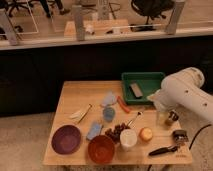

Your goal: Place sponge in red bowl

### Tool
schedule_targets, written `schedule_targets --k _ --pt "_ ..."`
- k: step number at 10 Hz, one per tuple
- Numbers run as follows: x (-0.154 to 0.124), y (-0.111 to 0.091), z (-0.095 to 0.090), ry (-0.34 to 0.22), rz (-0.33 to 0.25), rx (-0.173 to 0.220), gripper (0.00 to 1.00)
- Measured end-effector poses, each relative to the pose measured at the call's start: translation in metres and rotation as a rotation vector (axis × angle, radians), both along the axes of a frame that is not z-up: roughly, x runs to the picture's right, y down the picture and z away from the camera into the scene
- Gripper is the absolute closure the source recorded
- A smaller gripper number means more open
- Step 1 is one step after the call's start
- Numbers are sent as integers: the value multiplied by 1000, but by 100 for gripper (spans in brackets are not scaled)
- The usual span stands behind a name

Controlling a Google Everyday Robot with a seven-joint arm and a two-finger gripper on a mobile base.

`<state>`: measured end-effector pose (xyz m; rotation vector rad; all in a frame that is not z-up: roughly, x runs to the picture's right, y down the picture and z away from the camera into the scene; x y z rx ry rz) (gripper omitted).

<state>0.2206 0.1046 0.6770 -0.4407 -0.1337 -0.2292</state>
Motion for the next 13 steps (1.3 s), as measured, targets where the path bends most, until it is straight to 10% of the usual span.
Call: schedule_targets --k 4,8,13 --pt "-84 27 -17 -243 -295 52 20" --pt "-129 63 -21 -358 -568 91 20" --pt "-131 64 -20 -353 -580 95 20"
